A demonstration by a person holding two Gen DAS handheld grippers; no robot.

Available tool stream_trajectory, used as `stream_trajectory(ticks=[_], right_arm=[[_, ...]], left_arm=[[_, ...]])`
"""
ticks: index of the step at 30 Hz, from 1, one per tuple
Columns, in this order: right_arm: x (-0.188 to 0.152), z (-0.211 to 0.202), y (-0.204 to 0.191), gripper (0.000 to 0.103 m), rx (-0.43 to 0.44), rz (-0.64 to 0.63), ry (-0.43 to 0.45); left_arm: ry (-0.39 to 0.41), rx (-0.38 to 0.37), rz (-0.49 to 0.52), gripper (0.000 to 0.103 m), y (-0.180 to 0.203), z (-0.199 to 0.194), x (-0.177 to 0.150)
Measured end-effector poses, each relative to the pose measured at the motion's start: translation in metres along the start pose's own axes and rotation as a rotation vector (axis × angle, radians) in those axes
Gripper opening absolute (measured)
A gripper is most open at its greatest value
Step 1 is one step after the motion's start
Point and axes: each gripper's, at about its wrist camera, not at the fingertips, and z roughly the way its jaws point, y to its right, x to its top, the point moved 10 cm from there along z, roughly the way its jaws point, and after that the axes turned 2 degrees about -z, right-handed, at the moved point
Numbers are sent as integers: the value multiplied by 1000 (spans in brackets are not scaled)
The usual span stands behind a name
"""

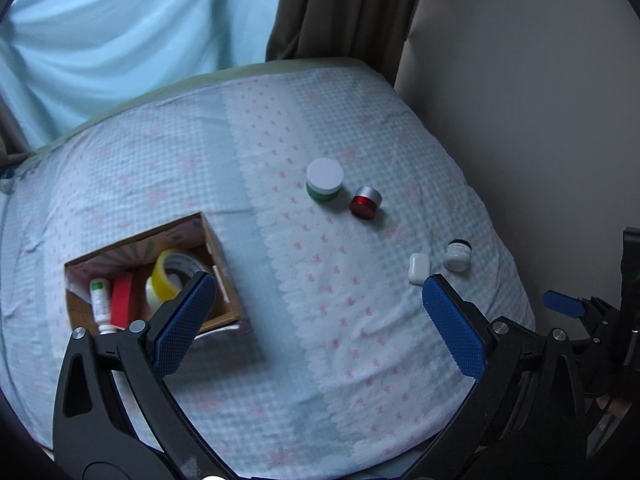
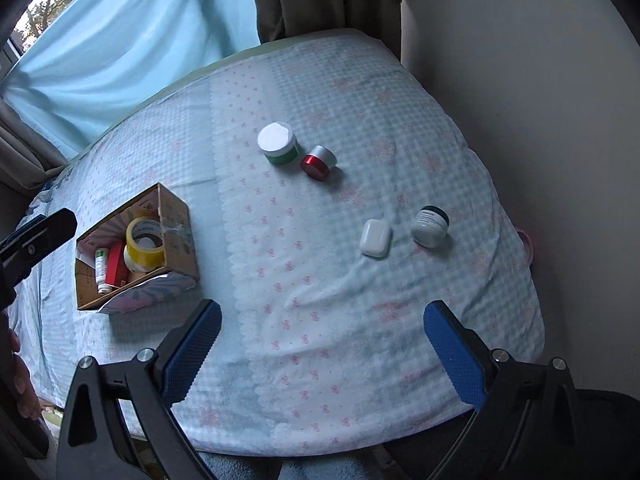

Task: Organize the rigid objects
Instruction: 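Move both tools toward the jars and earbud case on the bed, then grasp the red-and-silver jar with the left tool while the right tool grasps the black-lidded jar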

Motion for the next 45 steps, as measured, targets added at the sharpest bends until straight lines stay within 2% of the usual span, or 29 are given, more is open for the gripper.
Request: stream_trajectory(ticks=[8,19,21,26,30,32,36,38,39,40,45], right_arm=[[16,42,77,101,14,137,-41],[38,125,148,101,-10,378,-104],[39,143,157,101,-7,431,-123],[40,184,172,99,-32,474,-174],[38,205,180,97,-22,529,-201],[38,215,184,97,-30,531,-217],[37,232,187,97,-24,544,-247],[37,240,187,93,-20,551,-260],[36,244,186,85,-16,555,-266],[35,247,186,82,-10,561,-275],[31,259,195,75,-10,606,-300]], left_arm=[[-107,-30,111,103,57,80,26],[-279,-65,262,101,88,226,52],[-322,-66,276,99,90,254,54],[-412,-77,316,86,97,312,55],[-463,-49,389,85,102,345,47],[-505,-43,385,74,101,357,41],[-552,-31,393,71,99,376,31],[-564,-25,387,69,99,382,29],[-566,-25,386,69,99,385,28],[-567,-23,388,69,100,388,28],[-576,-4,406,67,101,402,27]])
